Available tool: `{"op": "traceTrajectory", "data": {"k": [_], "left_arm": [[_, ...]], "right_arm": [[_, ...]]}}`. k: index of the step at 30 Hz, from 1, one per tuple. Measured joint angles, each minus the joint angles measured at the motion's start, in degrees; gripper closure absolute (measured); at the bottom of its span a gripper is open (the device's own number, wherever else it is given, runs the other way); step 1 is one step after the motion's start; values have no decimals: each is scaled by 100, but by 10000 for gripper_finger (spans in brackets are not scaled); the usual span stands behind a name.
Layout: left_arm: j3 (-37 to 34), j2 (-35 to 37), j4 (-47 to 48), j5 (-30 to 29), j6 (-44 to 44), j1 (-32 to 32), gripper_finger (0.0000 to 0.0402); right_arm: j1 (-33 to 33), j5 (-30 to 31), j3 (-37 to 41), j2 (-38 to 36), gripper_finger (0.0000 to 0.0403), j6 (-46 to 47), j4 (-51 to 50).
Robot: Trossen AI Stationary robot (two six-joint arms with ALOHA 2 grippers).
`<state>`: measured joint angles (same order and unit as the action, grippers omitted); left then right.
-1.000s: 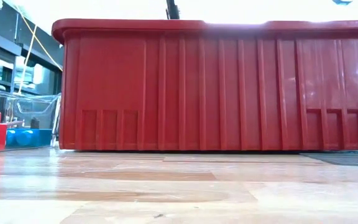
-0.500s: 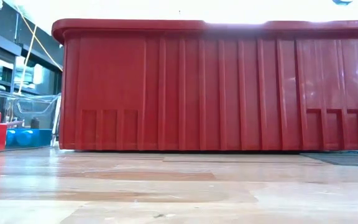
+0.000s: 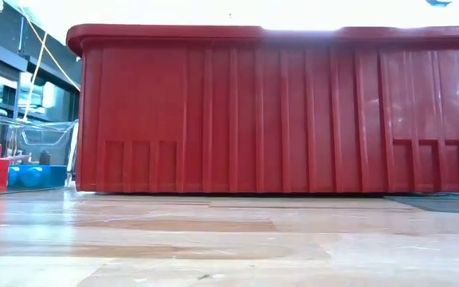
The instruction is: Sort Items/Unsort Items
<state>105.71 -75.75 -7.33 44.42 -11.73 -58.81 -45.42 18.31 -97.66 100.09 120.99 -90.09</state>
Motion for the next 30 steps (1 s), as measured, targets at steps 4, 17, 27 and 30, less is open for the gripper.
{"op": "traceTrajectory", "data": {"k": [4,17,27,30], "left_arm": [[0,0,32,-15,-2,0,401],[0,1,70,72,-11,-8,401],[0,0,86,140,99,-11,401],[0,0,103,139,240,-11,401]], "right_arm": [[494,68,554,-88,403,-335,-2],[2190,240,2341,-1591,403,-1005,240],[2516,-480,2535,-2192,403,-1920,910],[2275,-93,2566,-2222,403,-2575,2105]]}}
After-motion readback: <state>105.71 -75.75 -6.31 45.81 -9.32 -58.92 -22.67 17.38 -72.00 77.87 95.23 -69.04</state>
